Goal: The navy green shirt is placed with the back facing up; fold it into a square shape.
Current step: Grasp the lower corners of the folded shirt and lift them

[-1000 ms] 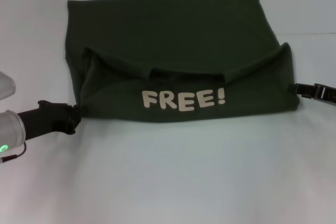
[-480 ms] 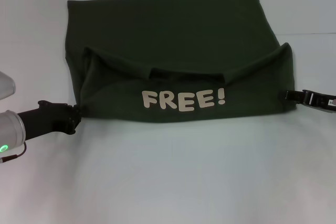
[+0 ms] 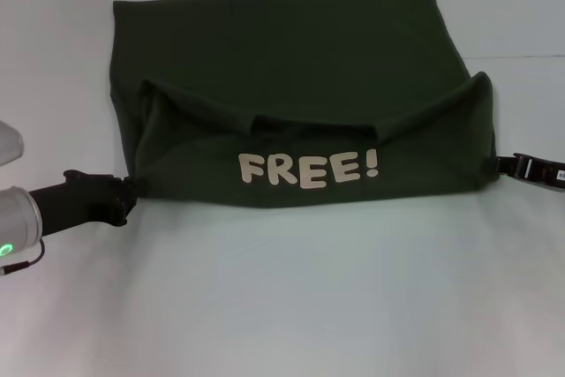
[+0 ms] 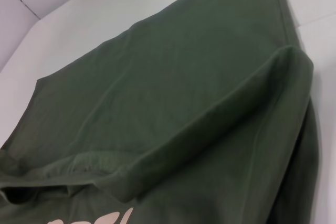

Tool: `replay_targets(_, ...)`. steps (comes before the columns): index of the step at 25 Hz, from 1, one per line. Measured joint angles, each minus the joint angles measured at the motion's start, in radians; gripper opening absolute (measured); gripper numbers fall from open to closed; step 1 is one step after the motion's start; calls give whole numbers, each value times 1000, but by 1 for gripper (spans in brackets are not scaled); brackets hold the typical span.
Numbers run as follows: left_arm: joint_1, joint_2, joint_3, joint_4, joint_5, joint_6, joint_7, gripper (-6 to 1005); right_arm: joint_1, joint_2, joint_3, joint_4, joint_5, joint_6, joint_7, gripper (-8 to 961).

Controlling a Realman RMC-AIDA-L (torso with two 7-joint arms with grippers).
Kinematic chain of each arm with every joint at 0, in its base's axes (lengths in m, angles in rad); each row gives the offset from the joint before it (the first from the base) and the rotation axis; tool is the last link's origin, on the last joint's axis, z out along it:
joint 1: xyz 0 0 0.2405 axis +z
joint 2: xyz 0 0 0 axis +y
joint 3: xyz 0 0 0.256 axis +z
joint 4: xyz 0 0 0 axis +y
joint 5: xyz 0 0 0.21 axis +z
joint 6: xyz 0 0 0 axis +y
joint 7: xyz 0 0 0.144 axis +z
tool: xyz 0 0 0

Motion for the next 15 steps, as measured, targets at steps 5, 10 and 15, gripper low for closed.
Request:
replay_targets(5,7,1,-1,13,16,42,-63,38,-7,-8,1,-7,1,-10,-12,30)
replay_targets(10,35,1,-5,56,21,118,-143,38,-22,-18,5,-11,20,-58,-39,29)
replay_targets(15,67,2,-80,87,20,248,-196,38,-64,-28,23,-33,59,-165,-82,29)
